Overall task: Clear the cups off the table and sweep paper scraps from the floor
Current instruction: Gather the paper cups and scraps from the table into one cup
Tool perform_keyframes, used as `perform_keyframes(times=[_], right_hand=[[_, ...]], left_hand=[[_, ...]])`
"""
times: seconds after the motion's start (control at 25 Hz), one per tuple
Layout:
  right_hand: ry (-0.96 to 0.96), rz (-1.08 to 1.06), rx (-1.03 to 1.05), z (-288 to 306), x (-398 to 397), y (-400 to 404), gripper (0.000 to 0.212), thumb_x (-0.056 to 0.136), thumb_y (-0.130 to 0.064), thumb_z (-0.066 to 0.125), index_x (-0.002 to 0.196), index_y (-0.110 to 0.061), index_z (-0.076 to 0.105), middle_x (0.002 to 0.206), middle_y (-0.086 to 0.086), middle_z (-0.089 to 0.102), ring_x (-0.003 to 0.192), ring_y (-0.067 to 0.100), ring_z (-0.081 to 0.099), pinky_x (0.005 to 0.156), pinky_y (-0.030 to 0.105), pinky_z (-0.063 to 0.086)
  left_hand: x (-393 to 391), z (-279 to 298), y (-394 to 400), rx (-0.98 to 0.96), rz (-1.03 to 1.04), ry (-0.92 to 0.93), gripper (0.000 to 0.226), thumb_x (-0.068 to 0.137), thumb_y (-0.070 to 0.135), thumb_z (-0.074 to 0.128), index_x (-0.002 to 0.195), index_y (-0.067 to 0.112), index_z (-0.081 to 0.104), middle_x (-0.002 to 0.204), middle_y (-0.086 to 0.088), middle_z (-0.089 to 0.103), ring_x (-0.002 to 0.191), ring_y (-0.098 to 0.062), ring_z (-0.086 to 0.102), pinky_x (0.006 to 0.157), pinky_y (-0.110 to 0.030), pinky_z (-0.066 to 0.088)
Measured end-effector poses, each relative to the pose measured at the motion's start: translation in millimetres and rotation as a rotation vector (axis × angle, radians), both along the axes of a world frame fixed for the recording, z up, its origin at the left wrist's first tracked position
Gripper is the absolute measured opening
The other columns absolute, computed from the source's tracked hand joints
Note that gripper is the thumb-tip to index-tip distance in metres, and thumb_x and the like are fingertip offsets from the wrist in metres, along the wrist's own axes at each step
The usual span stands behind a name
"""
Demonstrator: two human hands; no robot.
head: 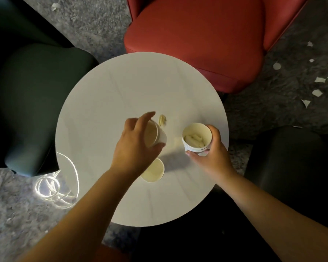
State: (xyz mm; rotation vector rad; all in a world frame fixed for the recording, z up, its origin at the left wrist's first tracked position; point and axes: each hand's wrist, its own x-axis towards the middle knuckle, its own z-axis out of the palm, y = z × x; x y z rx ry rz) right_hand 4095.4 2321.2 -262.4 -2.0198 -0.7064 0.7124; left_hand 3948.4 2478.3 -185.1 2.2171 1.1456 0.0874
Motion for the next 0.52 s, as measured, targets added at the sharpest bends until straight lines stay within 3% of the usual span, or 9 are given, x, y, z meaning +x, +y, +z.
perform_keyframes(times=[0.08, 0.28, 0.4, 0.52], right_hand=[[-0.03, 0.041, 0.003, 3, -3, 4, 0.084, 0.061, -0.027, 0.089, 0.13, -0.022, 0.041, 0.117, -0.021, 0.05, 0.107, 0.001, 0.051, 0.081, 0.014, 0.045], [-0.095, 0.113, -0.003, 8, -9, 10, 0.086, 0.063, -0.025, 0.088, 0.133, -0.017, 0.039, 0.127, -0.004, 0.053, 0.113, 0.018, 0.055, 0.081, 0.024, 0.049], [-0.095, 0.11, 0.007, 11, -11, 12, 0.086, 0.064, -0.026, 0.087, 0.134, -0.016, 0.038, 0.129, -0.002, 0.053, 0.111, 0.009, 0.051, 0.082, 0.013, 0.045], [-0.078, 0.096, 0.046, 18, -14, 10, 0.087, 0.064, -0.026, 0.087, 0.134, -0.014, 0.039, 0.121, -0.017, 0.05, 0.105, -0.01, 0.044, 0.078, -0.003, 0.039]], left_hand=[[-26, 7, -16, 0.006, 0.035, 0.046, 0.086, 0.068, 0.039, 0.082, 0.139, 0.045, 0.033, 0.127, 0.005, 0.041, 0.106, -0.022, 0.055, 0.078, -0.028, 0.044], [-57, -15, -52, 0.081, -0.024, 0.17, 0.089, 0.068, 0.04, 0.082, 0.14, 0.042, 0.031, 0.127, 0.003, 0.041, 0.108, -0.023, 0.052, 0.077, -0.035, 0.051], [-59, -43, -65, 0.081, -0.103, 0.271, 0.097, 0.071, 0.046, 0.08, 0.149, 0.037, 0.022, 0.144, -0.003, 0.032, 0.128, -0.027, 0.039, 0.095, -0.042, 0.046], [-61, -57, -71, 0.023, -0.099, 0.205, 0.113, 0.07, 0.049, 0.08, 0.153, 0.033, 0.005, 0.157, -0.005, 0.014, 0.139, -0.029, 0.028, 0.103, -0.043, 0.042]])
